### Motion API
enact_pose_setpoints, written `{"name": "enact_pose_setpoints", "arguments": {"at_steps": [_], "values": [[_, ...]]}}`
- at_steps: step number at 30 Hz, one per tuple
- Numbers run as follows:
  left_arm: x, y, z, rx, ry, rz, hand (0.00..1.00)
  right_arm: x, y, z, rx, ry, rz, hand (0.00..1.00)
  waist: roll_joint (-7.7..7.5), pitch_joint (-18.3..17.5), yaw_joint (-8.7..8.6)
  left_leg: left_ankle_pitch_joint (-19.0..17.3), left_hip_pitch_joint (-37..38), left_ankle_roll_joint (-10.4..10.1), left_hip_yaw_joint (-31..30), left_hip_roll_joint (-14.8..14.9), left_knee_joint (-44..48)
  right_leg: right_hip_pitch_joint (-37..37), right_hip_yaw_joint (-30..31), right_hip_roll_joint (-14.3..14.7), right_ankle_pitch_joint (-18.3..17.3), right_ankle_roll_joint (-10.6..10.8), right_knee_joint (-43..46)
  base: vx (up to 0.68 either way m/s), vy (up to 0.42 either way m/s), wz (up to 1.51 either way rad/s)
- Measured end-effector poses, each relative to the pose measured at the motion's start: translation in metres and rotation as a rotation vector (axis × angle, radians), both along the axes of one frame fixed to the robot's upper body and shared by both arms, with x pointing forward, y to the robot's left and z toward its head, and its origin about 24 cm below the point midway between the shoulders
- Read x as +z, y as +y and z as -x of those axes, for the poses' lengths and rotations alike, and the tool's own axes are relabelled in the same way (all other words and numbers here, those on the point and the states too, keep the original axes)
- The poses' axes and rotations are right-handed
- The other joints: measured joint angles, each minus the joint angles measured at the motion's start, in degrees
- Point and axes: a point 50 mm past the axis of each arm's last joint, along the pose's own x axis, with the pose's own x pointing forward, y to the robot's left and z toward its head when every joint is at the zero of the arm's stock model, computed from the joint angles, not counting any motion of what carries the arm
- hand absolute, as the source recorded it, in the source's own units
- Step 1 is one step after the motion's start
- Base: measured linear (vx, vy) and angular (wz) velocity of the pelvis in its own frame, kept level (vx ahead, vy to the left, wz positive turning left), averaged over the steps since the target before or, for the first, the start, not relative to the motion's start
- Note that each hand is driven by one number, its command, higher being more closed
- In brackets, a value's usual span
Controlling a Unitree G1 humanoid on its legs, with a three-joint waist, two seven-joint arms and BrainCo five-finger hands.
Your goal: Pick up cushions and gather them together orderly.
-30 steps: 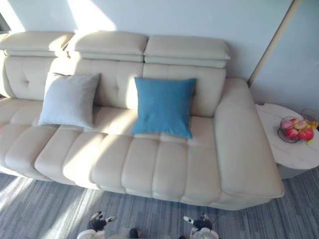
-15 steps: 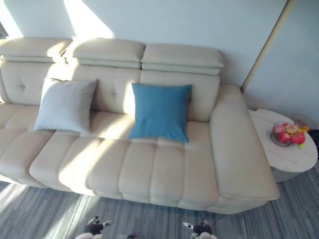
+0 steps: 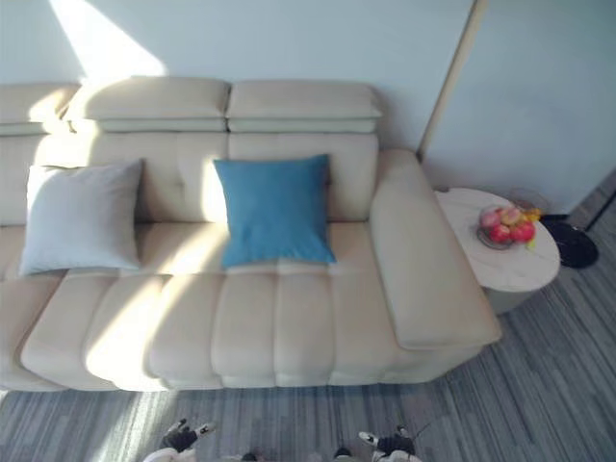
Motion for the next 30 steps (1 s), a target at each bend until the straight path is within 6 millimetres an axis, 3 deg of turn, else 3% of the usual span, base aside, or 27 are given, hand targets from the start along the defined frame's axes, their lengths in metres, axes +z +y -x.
{"name": "enact_pose_setpoints", "arguments": {"at_steps": [2,4,5,6,8,11,12,13,14,15,17,19,21,22,25,26,29,30], "values": [[0.000,0.000,-0.002,-0.012,0.003,-0.006,0.00,0.002,0.005,-0.007,0.012,-0.024,-0.007,0.00,-0.24,0.2,-0.32,-1.7,0.1,-0.9,7.2,1.9,2.2,-2.8,3.4,1.8,1.4,-1.0,-0.4,0.00,-0.006,-1.81],[0.001,0.003,-0.001,-0.018,0.007,-0.019,0.00,0.003,0.008,-0.015,0.024,-0.037,-0.012,0.00,0.01,0.4,-0.13,-2.3,-0.3,-1.2,15.3,4.9,3.7,-6.0,-5.3,0.6,1.1,-3.5,0.9,0.04,-0.016,-1.79],[0.001,0.006,-0.001,-0.035,0.017,-0.029,0.00,0.004,0.009,-0.018,0.032,-0.041,-0.012,0.00,-0.19,0.5,-0.64,-2.2,0.3,-1.3,18.8,6.2,3.9,-7.9,-15.1,-1.0,0.4,-4.7,3.4,0.12,-0.048,-1.77],[0.002,0.012,-0.002,-0.050,0.021,-0.045,0.00,0.004,0.010,-0.019,0.048,-0.038,-0.011,0.00,-0.32,0.6,-0.79,-2.0,0.6,-1.6,22.0,7.5,4.3,-8.9,-29.7,-3.1,-0.8,-6.8,7.4,0.14,-0.075,-1.64],[0.002,0.014,-0.003,-0.046,0.020,-0.050,0.00,0.001,0.008,-0.014,0.048,-0.013,-0.007,0.00,-0.36,0.7,-0.44,-2.0,2.1,-1.7,23.9,7.8,4.2,-7.9,-41.3,-4.2,-2.4,-8.9,8.9,0.18,-0.165,-1.55],[0.001,-0.001,-0.011,-0.064,0.009,-0.016,0.00,0.008,-0.010,-0.026,0.056,-0.041,0.043,0.00,2.80,2.8,-1.16,-0.5,6.0,-3.5,24.4,8.4,4.8,-7.9,-36.2,-2.7,-5.8,-8.6,12.3,0.20,-0.180,-1.04],[0.002,-0.005,-0.015,-0.086,-0.002,-0.010,0.00,0.008,-0.013,-0.026,0.056,-0.040,0.051,0.00,3.06,3.0,-1.38,-0.5,4.8,-3.5,23.3,11.0,13.5,-7.5,-34.6,-2.6,-7.5,-8.9,13.6,0.27,-0.258,-0.67],[0.002,-0.006,-0.015,-0.089,-0.002,-0.009,0.00,0.008,-0.014,-0.025,0.057,-0.038,0.052,0.00,3.05,3.0,-1.45,-0.1,3.3,-2.9,22.3,12.5,18.3,-7.0,-34.1,-2.3,-7.9,-9.0,13.5,0.23,-0.236,-0.58],[0.001,-0.007,-0.013,-0.085,0.006,-0.004,0.00,0.007,-0.012,-0.025,0.064,-0.031,0.049,0.00,2.55,3.7,-1.40,1.0,-0.5,0.1,17.5,16.0,29.8,-4.9,-31.9,-0.9,-8.4,-9.1,11.9,0.22,-0.199,-0.74],[0.001,-0.004,-0.011,-0.047,0.000,0.003,0.00,0.006,-0.008,-0.025,0.065,-0.027,0.039,0.00,2.81,4.4,-0.72,-3.8,-4.7,1.6,9.7,16.8,40.2,-2.6,-29.1,0.8,-9.0,-9.5,10.3,0.18,-0.122,-1.03],[0.003,-0.002,-0.014,-0.007,-0.023,0.008,0.00,0.005,-0.007,-0.024,0.062,-0.016,0.037,0.00,2.67,5.0,0.05,-8.2,-9.3,-0.2,0.1,12.7,44.8,-0.6,-25.3,2.1,-10.2,-10.2,9.6,0.18,-0.054,-1.17],[0.005,-0.005,-0.018,0.061,-0.073,0.040,0.00,0.003,-0.002,-0.021,0.060,-0.001,0.023,0.00,2.27,5.5,2.47,-11.4,-13.8,-1.1,-11.4,4.5,38.8,1.7,-18.1,3.4,-10.5,-10.1,9.3,0.24,0.045,-1.77],[0.008,-0.005,-0.022,0.093,-0.103,0.051,0.00,0.005,0.001,-0.026,0.054,-0.025,0.022,0.00,2.08,5.8,2.65,-11.6,-16.8,-1.0,-17.3,0.8,32.8,2.3,-13.3,4.1,-11.1,-9.5,10.0,0.26,0.149,-1.62],[0.008,-0.007,-0.023,0.127,-0.116,0.065,0.00,0.005,0.001,-0.027,0.053,-0.025,0.023,0.00,1.99,5.9,2.95,-11.4,-18.8,-0.9,-23.5,-1.9,28.9,2.2,-9.2,4.4,-11.8,-8.6,10.7,0.23,0.194,-1.59],[0.007,-0.010,-0.020,0.153,-0.114,0.077,0.00,0.005,0.000,-0.026,0.058,-0.026,0.031,0.00,2.49,5.6,3.27,-9.4,-19.4,-1.3,-33.3,-4.1,20.5,1.6,-1.8,5.4,-14.0,-6.1,13.1,0.24,0.230,-1.54],[0.007,-0.011,-0.019,0.160,-0.109,0.082,0.00,0.006,0.000,-0.025,0.060,-0.032,0.036,0.00,3.21,5.1,3.45,-5.5,-18.6,-1.4,-33.1,-3.8,21.8,1.6,1.2,6.1,-15.4,-5.1,14.7,0.32,0.291,-1.57],[0.008,0.006,-0.014,0.190,-0.104,0.047,0.00,0.001,0.017,-0.016,0.064,-0.016,-0.001,0.00,-1.22,2.8,4.17,-8.7,-17.4,0.3,-24.5,-3.8,23.2,-0.2,8.3,4.3,-16.9,-2.9,17.2,0.32,0.274,-1.32],[0.008,0.009,-0.014,0.198,-0.106,0.039,0.00,0.002,0.022,-0.016,0.069,-0.026,-0.011,0.00,-1.97,2.7,4.29,-9.7,-16.1,1.7,-20.9,-3.1,23.5,-1.2,7.6,3.3,-16.9,-2.4,19.3,0.29,0.226,-1.24]]}}
